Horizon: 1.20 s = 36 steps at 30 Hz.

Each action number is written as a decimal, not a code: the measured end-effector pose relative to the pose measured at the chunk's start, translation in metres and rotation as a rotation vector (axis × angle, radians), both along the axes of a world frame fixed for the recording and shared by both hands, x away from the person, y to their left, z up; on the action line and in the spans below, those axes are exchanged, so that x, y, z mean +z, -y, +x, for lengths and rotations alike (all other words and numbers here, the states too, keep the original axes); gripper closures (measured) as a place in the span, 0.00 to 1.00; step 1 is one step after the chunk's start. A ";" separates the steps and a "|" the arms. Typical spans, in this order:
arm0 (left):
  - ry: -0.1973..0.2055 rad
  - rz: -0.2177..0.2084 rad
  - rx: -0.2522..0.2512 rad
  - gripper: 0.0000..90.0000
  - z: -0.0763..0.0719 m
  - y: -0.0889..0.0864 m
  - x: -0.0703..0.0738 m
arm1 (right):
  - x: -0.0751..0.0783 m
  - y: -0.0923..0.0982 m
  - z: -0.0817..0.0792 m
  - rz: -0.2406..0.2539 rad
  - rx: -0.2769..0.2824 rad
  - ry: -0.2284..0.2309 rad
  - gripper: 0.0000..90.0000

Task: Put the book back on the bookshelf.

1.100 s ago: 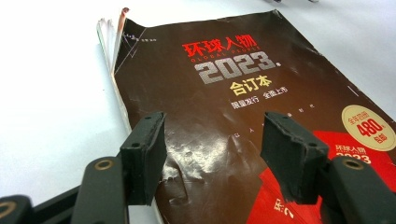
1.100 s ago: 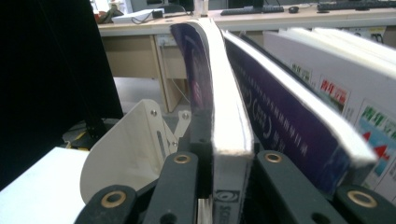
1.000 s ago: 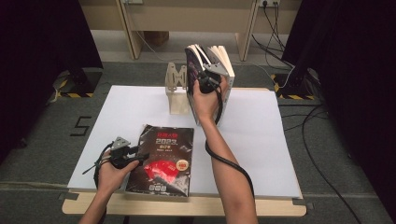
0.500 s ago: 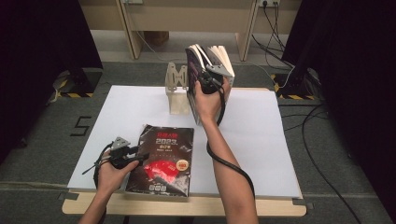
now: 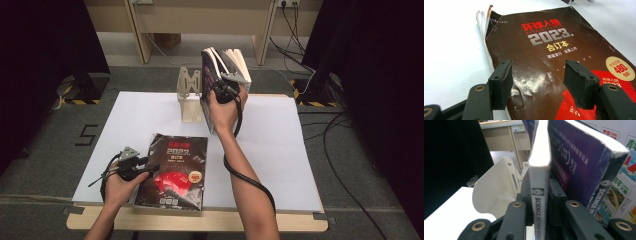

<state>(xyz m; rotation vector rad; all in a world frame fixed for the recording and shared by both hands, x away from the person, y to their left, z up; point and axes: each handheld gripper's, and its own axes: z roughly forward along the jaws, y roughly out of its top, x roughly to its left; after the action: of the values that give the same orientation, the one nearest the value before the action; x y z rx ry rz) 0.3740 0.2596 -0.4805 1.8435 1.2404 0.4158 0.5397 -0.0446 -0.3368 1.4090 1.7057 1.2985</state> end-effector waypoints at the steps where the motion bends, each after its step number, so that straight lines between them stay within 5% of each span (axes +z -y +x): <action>1: 0.001 -0.001 0.000 0.43 0.000 0.000 0.000 | 0.001 0.000 0.000 -0.009 -0.005 -0.003 0.91; 5: 0.003 -0.001 0.001 0.43 0.000 0.000 0.000 | 0.001 -0.001 0.000 -0.024 -0.023 -0.003 0.92; 22: 0.006 0.004 0.005 0.43 0.000 -0.003 0.000 | 0.005 -0.007 0.001 0.005 -0.058 0.120 0.93; 36: 0.004 0.003 0.001 0.43 0.000 -0.002 0.000 | -0.003 -0.006 0.006 -0.046 -0.068 0.108 0.88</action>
<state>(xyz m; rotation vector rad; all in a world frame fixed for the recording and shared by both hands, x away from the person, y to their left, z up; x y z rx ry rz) 0.3743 0.2618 -0.4808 1.8431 1.2387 0.4223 0.5462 -0.0385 -0.3401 1.3351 1.5929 1.2665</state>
